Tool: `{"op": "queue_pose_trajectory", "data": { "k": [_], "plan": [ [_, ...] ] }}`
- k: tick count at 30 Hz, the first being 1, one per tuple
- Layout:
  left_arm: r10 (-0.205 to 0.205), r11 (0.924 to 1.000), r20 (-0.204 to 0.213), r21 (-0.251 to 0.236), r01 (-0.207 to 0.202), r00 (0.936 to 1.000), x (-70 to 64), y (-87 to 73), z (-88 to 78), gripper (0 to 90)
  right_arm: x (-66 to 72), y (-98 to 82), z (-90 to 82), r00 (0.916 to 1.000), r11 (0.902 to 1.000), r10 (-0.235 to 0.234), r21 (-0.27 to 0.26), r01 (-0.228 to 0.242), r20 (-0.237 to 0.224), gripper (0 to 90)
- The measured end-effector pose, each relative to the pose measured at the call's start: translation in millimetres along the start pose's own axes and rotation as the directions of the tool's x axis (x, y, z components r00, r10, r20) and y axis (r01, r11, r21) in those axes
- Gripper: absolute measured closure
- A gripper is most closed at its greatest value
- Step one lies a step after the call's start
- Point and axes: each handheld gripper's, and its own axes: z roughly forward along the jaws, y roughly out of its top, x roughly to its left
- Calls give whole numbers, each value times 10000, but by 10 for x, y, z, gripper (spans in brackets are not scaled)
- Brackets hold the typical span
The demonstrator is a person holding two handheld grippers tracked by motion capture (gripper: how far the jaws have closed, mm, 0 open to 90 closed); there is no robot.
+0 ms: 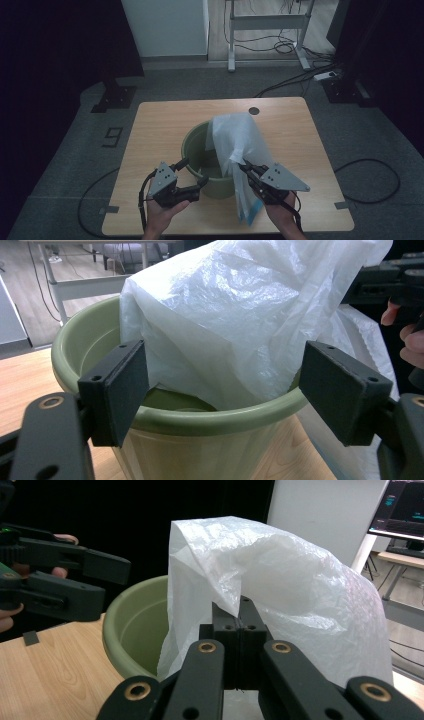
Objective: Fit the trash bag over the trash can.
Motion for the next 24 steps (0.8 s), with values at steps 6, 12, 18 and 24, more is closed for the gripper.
{"op": "queue_pose_trajectory", "data": {
  "k": [6, 12, 18, 24],
  "plan": [
    [36, 10000, -5, -69, -36, 10000, 8, 32, -2, 199, 60, 169, 78, 9994, 9995, -305, -83, 303, -181, 889],
    [151, 9997, 68, -192, -149, 9999, -18, 76, 7, 203, 146, 308, 146, 9968, 9978, -621, -256, 609, -512, 890],
    [196, 9995, 23, -236, -195, 9998, -21, 96, 46, 221, 168, 287, 186, 9957, 9981, -615, -91, 610, -699, 890],
    [172, 9995, -32, -264, -173, 9998, -45, 110, 109, 246, 137, 237, 186, 9963, 9986, -518, 94, 526, -691, 889]
  ]
}}
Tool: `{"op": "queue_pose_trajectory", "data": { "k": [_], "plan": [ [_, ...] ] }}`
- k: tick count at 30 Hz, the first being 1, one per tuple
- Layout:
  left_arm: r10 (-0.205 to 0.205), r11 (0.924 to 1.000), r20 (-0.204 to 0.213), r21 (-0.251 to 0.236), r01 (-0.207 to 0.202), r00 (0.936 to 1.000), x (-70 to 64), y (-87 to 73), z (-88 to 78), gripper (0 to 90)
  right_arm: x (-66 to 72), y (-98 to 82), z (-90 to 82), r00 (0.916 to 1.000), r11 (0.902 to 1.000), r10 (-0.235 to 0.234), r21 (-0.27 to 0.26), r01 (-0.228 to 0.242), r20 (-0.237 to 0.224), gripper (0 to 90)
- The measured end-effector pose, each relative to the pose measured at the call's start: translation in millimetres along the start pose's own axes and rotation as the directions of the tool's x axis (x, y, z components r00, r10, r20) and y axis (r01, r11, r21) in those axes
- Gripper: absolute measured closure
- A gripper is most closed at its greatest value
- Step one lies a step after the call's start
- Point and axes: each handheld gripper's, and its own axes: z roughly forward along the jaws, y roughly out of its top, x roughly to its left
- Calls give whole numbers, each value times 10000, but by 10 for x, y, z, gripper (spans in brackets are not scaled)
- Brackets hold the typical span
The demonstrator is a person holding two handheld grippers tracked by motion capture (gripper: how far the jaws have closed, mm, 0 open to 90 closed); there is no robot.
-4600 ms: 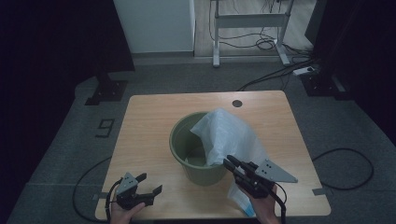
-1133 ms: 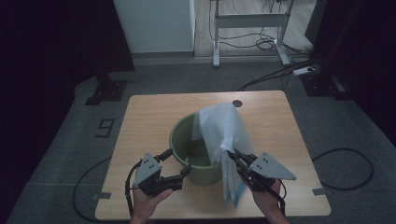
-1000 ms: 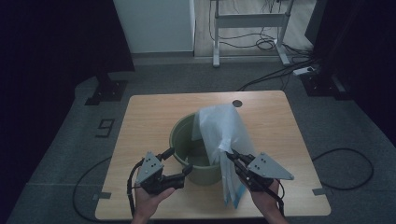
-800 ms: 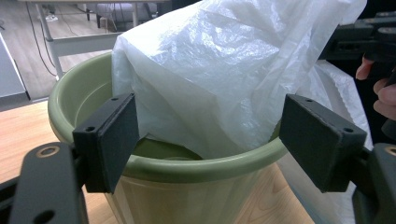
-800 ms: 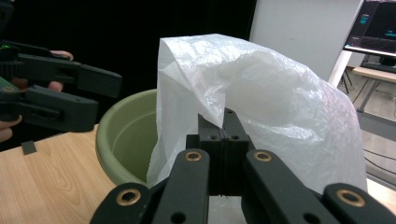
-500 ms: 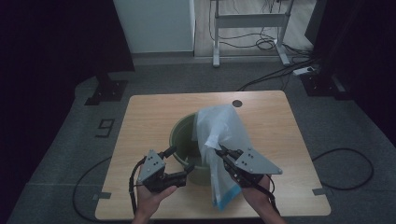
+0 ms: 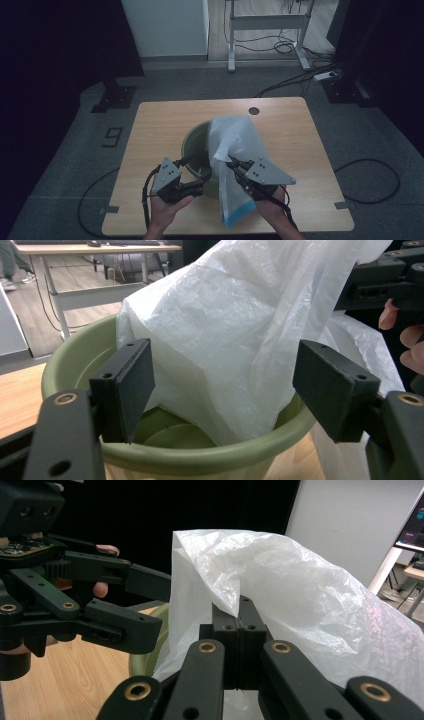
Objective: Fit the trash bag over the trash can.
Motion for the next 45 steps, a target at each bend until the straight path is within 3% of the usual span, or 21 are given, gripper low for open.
{"op": "queue_pose_trajectory", "data": {
  "k": [7, 12, 15, 22, 27, 31, 34, 39, 42, 45],
  "plan": [
    [131, 9999, -334, -77, -134, 9994, -40, 43, 83, 333, -28, -17, -10, 10000, 10000, 80, 43, -80, 5, 889],
    [131, 9998, -51, -129, -132, 9999, -74, 44, 114, 336, -43, -28, -10, 9999, 9999, 107, 91, -107, 19, 889],
    [289, 9996, -175, -68, -290, 9994, -98, 50, 127, 361, -57, -30, -9, 9999, 9998, 151, 116, -152, 35, 889],
    [480, 9988, 151, -8, -480, 9987, -116, 74, 187, 556, -42, -41, -2, 9999, 9998, 154, 161, -154, -40, 889],
    [546, 9985, 163, -103, -544, 9984, -130, 66, 201, 723, -61, -61, -12, 9997, 9995, 216, 217, -214, -88, 872],
    [548, 9984, 127, -138, -547, 9984, -141, 62, 210, 826, -66, -81, -19, 9994, 9992, 314, 248, -310, -146, 813],
    [546, 9983, 45, -228, -545, 9985, -141, 65, 200, 889, -52, -101, -33, 9993, 9991, 376, 219, -376, -6, 668],
    [243, 9989, -294, -383, -254, 9993, -76, 76, 145, 899, -13, -154, -94, 9989, 9989, 454, 124, -455, 99, 485],
    [12, 9986, -428, -531, -34, 9991, -28, 78, 103, 900, 23, -241, -150, 9960, 9977, 639, 189, -651, 623, 391],
    [-69, 9981, -539, -608, 36, 9985, 8, 78, 64, 900, 50, -359, -207, 9906, 9951, 890, 348, -931, 1036, 358]
  ]
}}
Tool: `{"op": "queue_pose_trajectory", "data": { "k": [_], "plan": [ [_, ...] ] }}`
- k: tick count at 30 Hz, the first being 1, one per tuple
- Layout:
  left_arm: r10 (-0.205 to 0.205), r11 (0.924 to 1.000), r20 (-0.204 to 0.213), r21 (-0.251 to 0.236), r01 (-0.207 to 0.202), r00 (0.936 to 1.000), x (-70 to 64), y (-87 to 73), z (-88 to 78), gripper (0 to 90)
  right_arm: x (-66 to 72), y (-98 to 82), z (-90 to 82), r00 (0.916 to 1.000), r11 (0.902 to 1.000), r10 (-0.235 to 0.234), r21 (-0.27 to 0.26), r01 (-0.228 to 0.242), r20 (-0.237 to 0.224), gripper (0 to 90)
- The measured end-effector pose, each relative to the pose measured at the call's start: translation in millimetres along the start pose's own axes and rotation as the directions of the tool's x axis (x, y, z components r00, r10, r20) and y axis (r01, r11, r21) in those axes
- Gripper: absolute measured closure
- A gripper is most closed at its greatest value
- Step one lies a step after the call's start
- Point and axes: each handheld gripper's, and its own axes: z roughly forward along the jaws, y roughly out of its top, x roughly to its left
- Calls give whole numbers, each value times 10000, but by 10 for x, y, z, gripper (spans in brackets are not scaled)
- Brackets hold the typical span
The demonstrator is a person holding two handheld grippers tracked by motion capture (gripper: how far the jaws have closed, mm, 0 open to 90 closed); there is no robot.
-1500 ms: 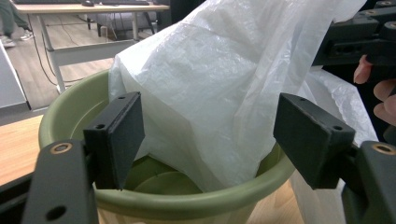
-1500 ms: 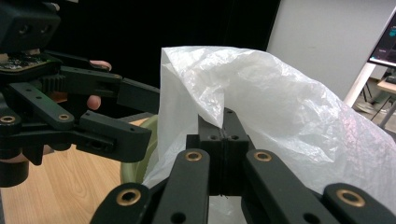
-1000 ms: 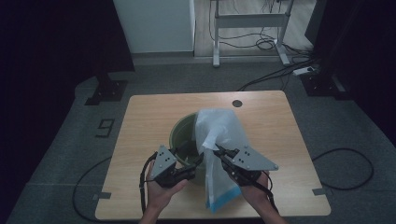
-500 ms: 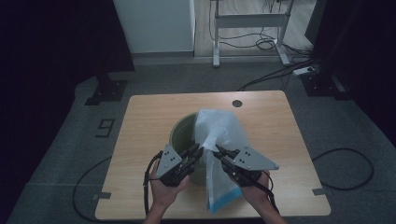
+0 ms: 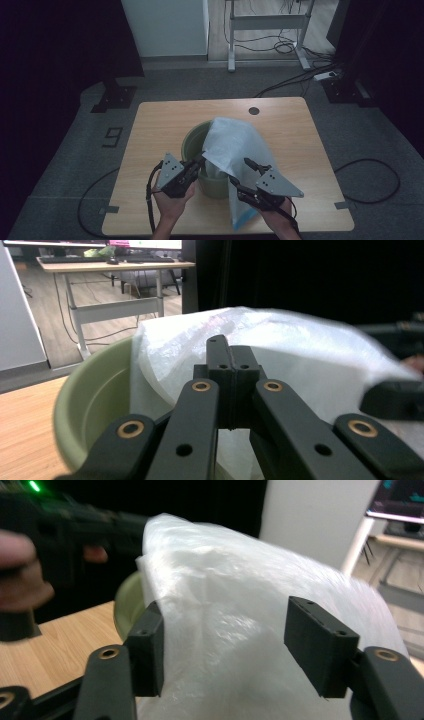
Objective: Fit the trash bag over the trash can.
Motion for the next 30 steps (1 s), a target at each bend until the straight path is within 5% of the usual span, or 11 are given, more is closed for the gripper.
{"op": "queue_pose_trajectory", "data": {
  "k": [11, 15, 18, 20, 26, 30],
  "plan": [
    [-87, 9999, -187, -119, 85, 9998, 47, 5, -95, 900, 79, -364, -154, 9940, 9967, 582, 505, -630, 924, 296],
    [-187, 9997, -162, -126, 185, 9997, 64, -5, -114, 900, 99, -362, -238, 9957, 9983, 378, 417, -414, 841, 493],
    [-238, 9996, -71, -179, 236, 9997, 66, -13, -135, 900, 80, -354, -293, 9979, 9988, 321, 358, -342, 568, 766],
    [-216, 9996, 34, -155, 216, 9998, 55, -17, -151, 900, 42, -348, -320, 9972, 9991, 268, 295, -289, 692, 863],
    [198, 9998, 245, -5, -198, 9995, -30, -48, -183, 900, -183, -213, -341, 9876, 9992, 312, -303, -269, 1538, 882],
    [63, 9999, 188, -88, -61, 9998, 3, -63, -233, 899, -292, -19, -297, 9857, 9972, 170, -753, -44, 1674, 860]
  ]
}}
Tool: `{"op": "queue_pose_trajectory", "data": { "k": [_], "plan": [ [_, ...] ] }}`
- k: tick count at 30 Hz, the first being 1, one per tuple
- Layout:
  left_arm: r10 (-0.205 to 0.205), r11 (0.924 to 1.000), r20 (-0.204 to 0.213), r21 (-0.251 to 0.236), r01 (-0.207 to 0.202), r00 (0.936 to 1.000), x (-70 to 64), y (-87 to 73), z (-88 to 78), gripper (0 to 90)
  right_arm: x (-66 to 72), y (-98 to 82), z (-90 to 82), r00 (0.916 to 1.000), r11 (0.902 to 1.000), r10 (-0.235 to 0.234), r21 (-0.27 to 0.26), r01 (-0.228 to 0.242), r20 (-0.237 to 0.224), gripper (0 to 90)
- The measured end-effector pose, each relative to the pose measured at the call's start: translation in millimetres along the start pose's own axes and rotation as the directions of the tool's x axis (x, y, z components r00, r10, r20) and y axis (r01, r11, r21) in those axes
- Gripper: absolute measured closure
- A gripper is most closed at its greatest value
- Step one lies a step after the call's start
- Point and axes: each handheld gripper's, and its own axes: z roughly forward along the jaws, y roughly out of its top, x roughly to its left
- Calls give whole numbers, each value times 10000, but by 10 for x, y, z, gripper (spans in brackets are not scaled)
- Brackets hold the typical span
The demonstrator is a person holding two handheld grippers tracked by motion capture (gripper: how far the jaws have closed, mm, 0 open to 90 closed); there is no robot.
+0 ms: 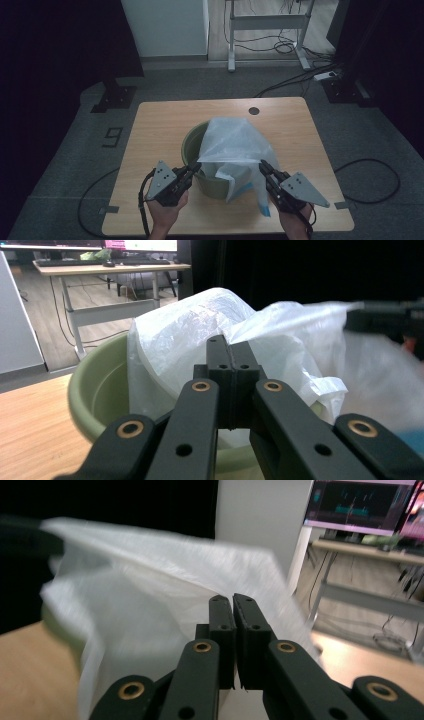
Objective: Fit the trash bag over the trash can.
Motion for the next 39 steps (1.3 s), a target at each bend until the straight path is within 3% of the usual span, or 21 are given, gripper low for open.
{"op": "queue_pose_trajectory", "data": {
  "k": [7, 10, 13, 18, 22, 26, 29, 33, 34, 36, 39],
  "plan": [
    [-283, 9994, -15, -214, 283, 9996, 115, -22, -145, 879, 63, 315, 154, 9956, 9951, -645, -793, 590, -676, 889],
    [-94, 9994, -301, -342, 84, 9995, 115, -1, -170, 654, 115, 369, 216, 9917, 9944, -689, -879, 595, -1086, 890],
    [93, 9996, -453, -244, -104, 9989, 98, 47, -146, 508, 174, 377, 255, 9880, 9937, -847, -840, 742, -1291, 890],
    [442, 9990, -605, 76, -438, 9972, 86, 141, -23, 361, 203, 370, 267, 9832, 9938, -870, -829, 744, -1603, 890],
    [755, 9965, -435, 400, -737, 9962, 86, 203, 100, 296, 173, 372, 258, 9793, 9942, -835, -827, 692, -1846, 891],
    [902, 9941, -420, 639, -874, 9950, 71, 207, 219, 399, 143, 372, 262, 9759, 9959, -645, -759, 496, -2083, 890],
    [1006, 9933, -553, 633, -971, 9934, 45, 198, 259, 556, 149, 362, 277, 9730, 9967, -574, -685, 430, -2235, 890],
    [796, 9949, -448, 663, -766, 9958, 55, 196, 260, 810, 178, 333, 290, 9685, 9973, -540, -609, 403, -2433, 884],
    [748, 9954, -520, 640, -714, 9958, 65, 196, 251, 850, 181, 324, 286, 9649, 9972, -532, -646, 378, -2572, 849],
    [605, 9969, -758, 545, -565, 9953, 87, 193, 225, 891, 209, 310, 257, 9631, 9966, -545, -737, 363, -2635, 665],
    [24, 9997, -1301, 247, 8, 9915, 176, 185, 147, 897, 267, 283, 155, 9628, 9949, -637, -925, 406, -2628, 475]
  ]
}}
